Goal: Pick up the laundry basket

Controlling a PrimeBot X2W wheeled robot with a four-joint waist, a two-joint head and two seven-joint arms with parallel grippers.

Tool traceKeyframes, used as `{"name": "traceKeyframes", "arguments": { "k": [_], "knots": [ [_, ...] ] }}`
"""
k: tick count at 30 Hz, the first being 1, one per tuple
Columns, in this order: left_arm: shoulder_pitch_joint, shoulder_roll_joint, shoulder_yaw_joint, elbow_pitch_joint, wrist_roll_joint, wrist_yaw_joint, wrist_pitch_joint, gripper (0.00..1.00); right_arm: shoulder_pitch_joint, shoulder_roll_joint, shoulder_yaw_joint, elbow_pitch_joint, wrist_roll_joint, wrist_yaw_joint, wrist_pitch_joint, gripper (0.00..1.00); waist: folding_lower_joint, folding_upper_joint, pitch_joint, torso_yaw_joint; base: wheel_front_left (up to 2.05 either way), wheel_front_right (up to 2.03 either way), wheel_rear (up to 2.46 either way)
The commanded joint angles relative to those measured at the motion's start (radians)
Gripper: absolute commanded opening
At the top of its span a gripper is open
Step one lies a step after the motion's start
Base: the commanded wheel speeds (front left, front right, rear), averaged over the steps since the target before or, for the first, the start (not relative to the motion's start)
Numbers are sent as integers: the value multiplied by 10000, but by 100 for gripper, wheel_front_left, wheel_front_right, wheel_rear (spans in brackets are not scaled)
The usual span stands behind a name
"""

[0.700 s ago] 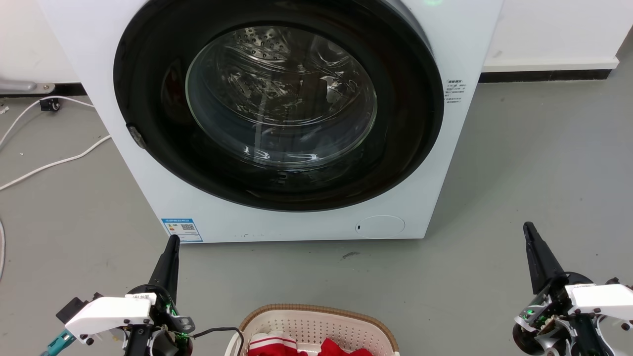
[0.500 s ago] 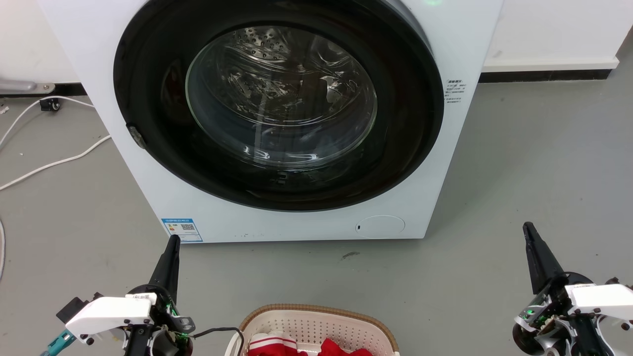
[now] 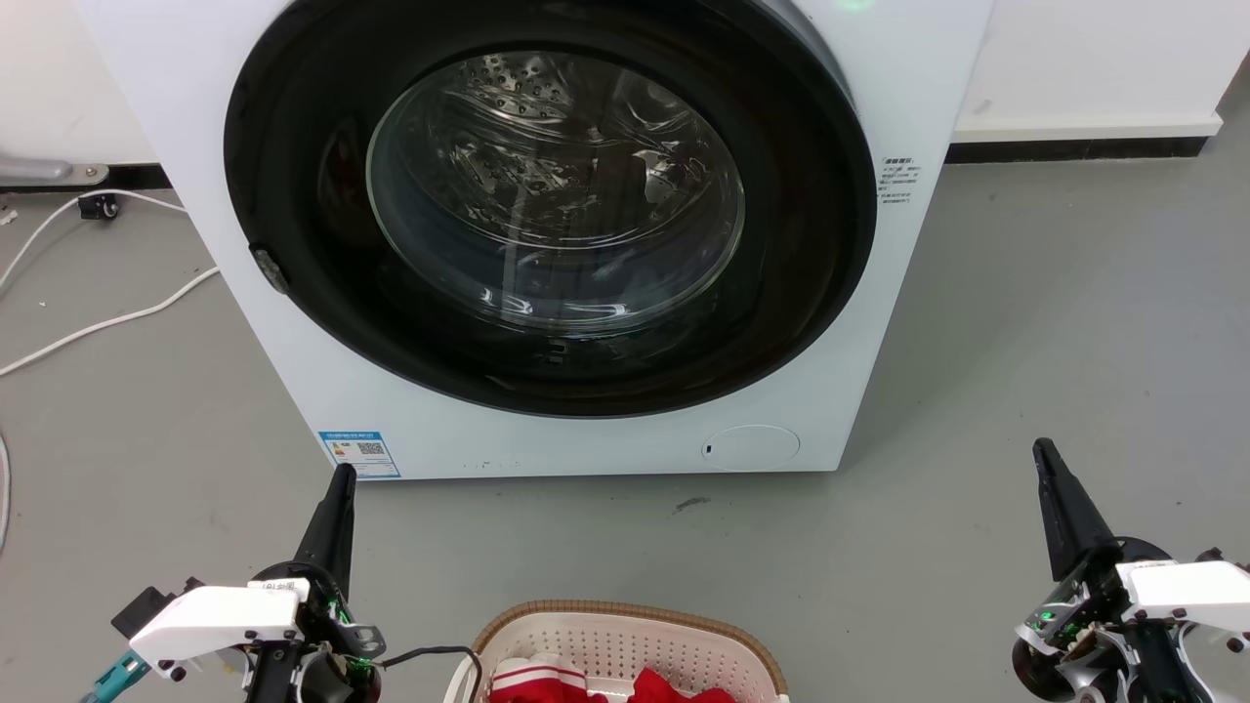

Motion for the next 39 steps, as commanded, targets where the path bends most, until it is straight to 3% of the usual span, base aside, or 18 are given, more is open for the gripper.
{"name": "traceKeyframes", "arguments": {
  "k": [1, 6, 7, 20, 28, 39],
  "knots": [
    [-107, -6, 36, 9, 29, -32, 2, 0, -118, 41, -18, 6, -64, 0, 28, 0, 0, -1, 0, 0, 0, 0, 0],
    [-107, -8, 39, 10, 34, -32, 6, 0, -119, 45, -24, 7, -71, 0, 34, 0, 0, -1, 0, 0, 0, 0, 0],
    [-1, -4, 4, -1, 1, 0, -2, 100, -2, 4, -5, -1, -4, 0, 4, 100, 0, -1, 0, 0, 0, 0, 0],
    [-154, -14, -495, -197, 376, -2, -604, 100, 117, -9, 330, -299, -289, 0, -491, 100, 0, -1, 5, 15, 0, 0, 0],
    [-200, -14, -551, -567, 1757, -5, -961, 100, 156, -216, 644, -570, -1069, 0, -933, 100, 0, -1, -2, 24, 0, 0, 0],
    [-233, -15, -770, -1099, 3902, 85, -1406, 100, 228, -202, 798, -915, -3331, 0, -1384, 100, 0, -1, -28, 39, 0, 0, 0]
  ]
}}
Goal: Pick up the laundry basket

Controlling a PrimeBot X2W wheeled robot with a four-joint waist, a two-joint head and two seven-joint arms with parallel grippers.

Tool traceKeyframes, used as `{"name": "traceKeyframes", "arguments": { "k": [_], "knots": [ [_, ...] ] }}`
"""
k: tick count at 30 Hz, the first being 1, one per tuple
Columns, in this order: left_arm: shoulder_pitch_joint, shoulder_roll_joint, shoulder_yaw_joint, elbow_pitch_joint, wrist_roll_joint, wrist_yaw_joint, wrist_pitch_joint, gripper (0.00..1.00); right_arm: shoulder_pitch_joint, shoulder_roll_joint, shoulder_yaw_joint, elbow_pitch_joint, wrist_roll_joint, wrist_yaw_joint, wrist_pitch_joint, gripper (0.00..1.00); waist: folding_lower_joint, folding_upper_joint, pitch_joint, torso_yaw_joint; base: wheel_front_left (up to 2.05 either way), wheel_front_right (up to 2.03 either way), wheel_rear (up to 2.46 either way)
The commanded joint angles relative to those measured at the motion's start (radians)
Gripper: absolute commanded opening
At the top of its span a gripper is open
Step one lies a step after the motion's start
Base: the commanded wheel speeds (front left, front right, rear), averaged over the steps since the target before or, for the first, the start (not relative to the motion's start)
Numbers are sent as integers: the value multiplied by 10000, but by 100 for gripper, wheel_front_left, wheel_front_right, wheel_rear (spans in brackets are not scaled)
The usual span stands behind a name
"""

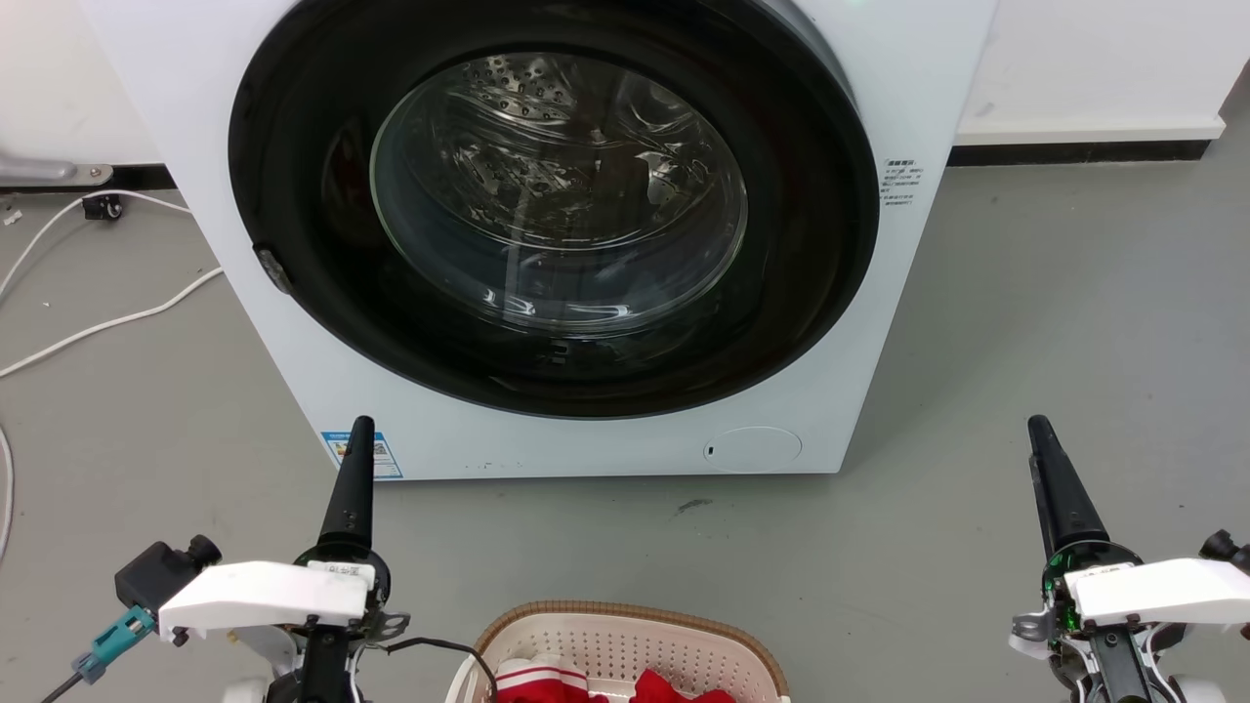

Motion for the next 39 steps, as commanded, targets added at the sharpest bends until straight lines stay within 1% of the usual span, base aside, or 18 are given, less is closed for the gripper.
{"name": "traceKeyframes", "arguments": {
  "k": [1, 4, 5, 14, 22, 34, 39],
  "knots": [
    [-277, 35, -88, -295, 551, 83, -131, 100, -62, -16, 64, -270, -535, 0, -137, 100, 0, 0, -9, 2, 0, 0, 0],
    [-275, 35, -224, -420, 1180, 221, -240, 100, -23, 1, 69, -362, -1132, 0, -246, 100, 0, 0, -21, 2, 0, 0, 0],
    [-275, 35, -224, -420, 1180, 221, -240, 100, -23, 1, 69, -362, -1132, 0, -246, 100, 0, 0, -21, 2, 0, 0, 0],
    [-215, 34, -616, -567, 3020, 551, -557, 100, 35, -40, 202, -615, -3267, 0, -552, 100, 0, 0, -45, 1, 0, 0, 0],
    [-190, 33, -863, -598, 4120, 775, -812, 100, 135, 6, 226, -701, -4882, 0, -810, 100, 0, 0, -58, 33, 0, 0, 0],
    [-212, 31, -1138, -509, 6027, 1148, -1162, 100, 218, 66, 210, -656, -6804, 0, -1148, 100, 0, 0, -76, 46, 0, 0, 0],
    [-203, 31, -1200, -426, 6484, 1249, -1294, 100, 252, 91, 234, -640, -7459, 0, -1208, 100, 0, 0, -88, 62, 0, 0, 0]
  ]
}}
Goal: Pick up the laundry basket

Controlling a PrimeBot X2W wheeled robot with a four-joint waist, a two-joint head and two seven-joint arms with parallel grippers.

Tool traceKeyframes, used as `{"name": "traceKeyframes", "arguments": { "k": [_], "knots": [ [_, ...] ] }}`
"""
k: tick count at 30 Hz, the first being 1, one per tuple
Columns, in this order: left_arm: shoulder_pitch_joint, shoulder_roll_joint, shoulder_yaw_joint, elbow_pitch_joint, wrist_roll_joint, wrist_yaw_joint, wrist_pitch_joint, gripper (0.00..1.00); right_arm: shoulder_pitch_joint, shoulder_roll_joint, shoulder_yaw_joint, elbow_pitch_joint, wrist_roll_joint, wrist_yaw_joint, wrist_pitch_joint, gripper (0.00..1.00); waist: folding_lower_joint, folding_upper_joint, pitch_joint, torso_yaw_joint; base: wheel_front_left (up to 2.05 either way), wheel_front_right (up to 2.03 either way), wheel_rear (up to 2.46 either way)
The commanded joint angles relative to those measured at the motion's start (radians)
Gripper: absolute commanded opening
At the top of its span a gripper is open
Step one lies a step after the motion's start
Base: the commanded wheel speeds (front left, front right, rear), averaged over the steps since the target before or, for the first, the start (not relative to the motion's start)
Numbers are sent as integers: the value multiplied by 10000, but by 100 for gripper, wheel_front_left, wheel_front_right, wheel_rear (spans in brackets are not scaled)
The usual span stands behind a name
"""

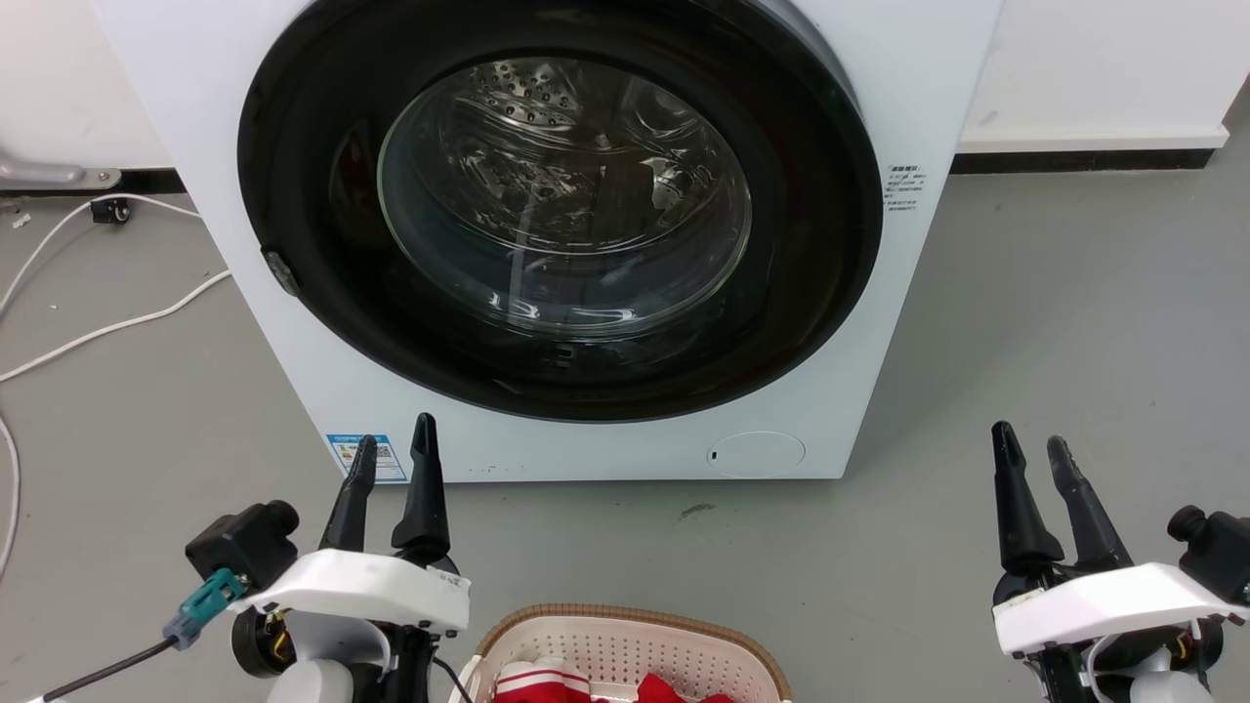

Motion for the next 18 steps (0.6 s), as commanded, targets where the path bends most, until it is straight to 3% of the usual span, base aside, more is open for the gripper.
{"name": "traceKeyframes", "arguments": {
  "k": [1, 18],
  "knots": [
    [-196, 26, -61, -60, 300, 37, -103, 100, -11, 7, 9, -103, -349, 0, -67, 100, 0, -1, -1, 8, 0, 0, 0],
    [-287, 26, -338, 193, 2000, 423, -519, 100, 84, 89, -109, -176, -2410, 0, -160, 100, 0, -1, -4, 33, 0, 0, 0]
  ]
}}
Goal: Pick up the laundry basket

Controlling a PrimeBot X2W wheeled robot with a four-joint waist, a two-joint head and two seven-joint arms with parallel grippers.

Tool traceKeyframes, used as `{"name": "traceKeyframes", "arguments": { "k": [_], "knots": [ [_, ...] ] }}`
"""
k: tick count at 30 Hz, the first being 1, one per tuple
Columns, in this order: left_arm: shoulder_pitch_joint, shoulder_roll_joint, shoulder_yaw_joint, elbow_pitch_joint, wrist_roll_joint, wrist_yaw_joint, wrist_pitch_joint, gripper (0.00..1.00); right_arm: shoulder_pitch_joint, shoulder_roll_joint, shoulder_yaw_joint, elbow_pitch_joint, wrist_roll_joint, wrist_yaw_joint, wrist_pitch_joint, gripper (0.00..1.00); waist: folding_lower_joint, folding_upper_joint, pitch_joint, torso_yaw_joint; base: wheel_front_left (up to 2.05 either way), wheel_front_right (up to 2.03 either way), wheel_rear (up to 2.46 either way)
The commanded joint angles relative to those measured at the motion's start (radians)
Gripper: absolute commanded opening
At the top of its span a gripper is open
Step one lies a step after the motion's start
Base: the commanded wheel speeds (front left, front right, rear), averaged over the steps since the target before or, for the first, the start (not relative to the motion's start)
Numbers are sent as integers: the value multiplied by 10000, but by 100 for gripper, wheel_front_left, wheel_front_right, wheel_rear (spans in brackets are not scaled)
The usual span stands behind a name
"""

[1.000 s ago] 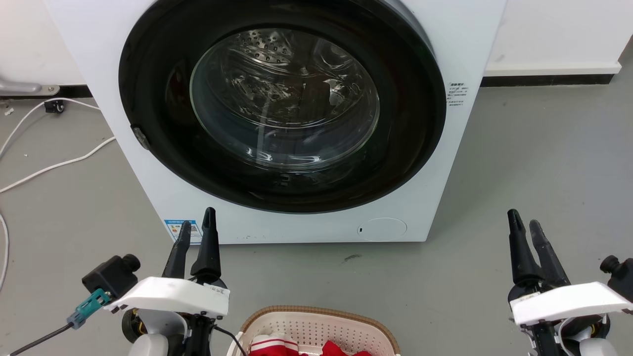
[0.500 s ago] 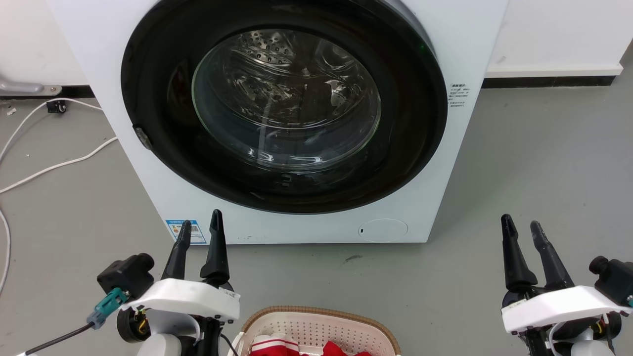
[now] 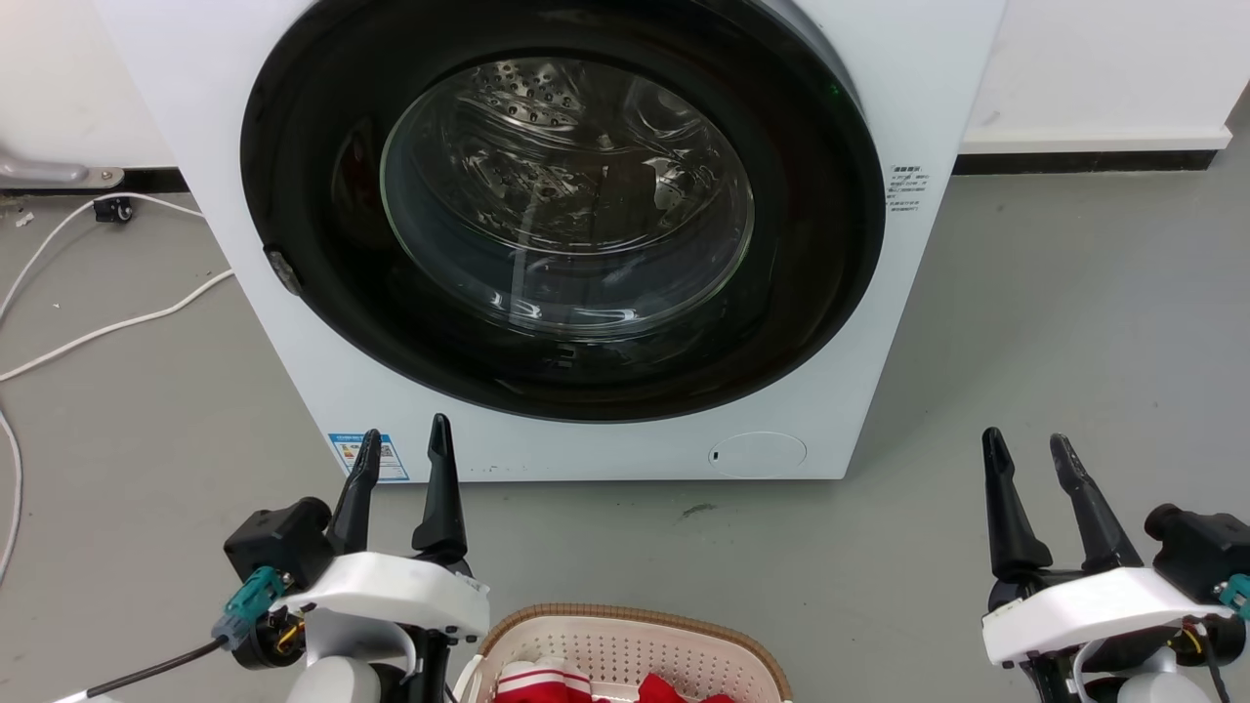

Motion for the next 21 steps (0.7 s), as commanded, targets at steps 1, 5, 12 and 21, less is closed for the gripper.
{"name": "traceKeyframes", "arguments": {
  "k": [1, 5, 12, 21],
  "knots": [
    [-205, 25, -40, -5, 276, 67, -105, 100, 27, 18, -35, -117, -372, 0, -50, 100, 0, -1, -3, -1, 0, 0, 0],
    [-203, 24, -84, 47, 668, 160, -193, 100, 64, 48, -154, -121, -838, 0, -16, 100, 0, -1, -12, 8, 0, 0, 0],
    [-250, 24, -138, 222, 1388, 250, -336, 100, 121, 80, -241, -157, -1666, -1, 20, 100, 0, -1, -15, 24, 0, 0, 0],
    [-246, 23, -248, 376, 2138, 422, -521, 100, 169, 98, -274, -201, -2484, -1, 44, 100, 0, -1, -1, 31, 0, 0, 0]
  ]
}}
